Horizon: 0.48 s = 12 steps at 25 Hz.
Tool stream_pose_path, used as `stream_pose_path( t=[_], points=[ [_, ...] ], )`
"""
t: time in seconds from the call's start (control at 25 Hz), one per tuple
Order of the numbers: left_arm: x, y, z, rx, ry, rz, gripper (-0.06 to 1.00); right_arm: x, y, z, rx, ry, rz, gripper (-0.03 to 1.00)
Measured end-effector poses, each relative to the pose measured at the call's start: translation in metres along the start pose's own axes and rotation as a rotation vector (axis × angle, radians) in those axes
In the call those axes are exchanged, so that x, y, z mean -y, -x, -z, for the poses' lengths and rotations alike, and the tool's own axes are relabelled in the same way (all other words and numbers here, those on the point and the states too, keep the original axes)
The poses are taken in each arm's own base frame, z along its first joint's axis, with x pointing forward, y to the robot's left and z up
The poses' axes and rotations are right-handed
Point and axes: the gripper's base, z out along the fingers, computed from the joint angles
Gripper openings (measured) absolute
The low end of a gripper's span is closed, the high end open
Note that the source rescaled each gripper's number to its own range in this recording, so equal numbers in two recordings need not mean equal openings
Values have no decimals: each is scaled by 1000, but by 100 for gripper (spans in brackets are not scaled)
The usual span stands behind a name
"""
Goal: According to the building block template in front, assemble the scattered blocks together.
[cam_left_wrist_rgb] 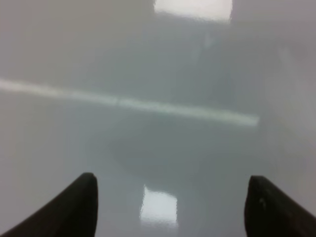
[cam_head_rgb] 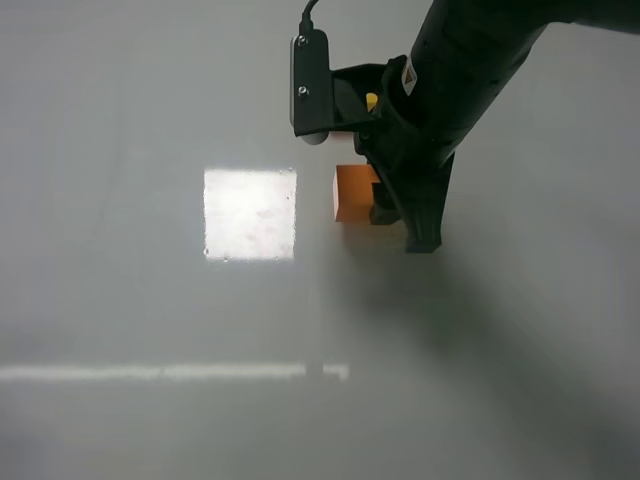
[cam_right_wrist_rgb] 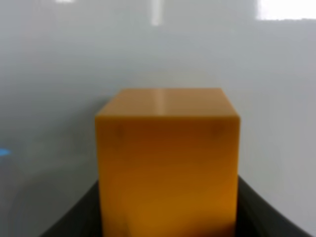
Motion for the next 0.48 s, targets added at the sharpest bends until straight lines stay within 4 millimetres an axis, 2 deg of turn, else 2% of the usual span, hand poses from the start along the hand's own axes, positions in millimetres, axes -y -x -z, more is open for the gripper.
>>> stream_pose_path(
  t=[0.48],
  points=[
    [0,0,0,0,0,0,59,-3,6,-22,-20,31,18,1]
  ],
)
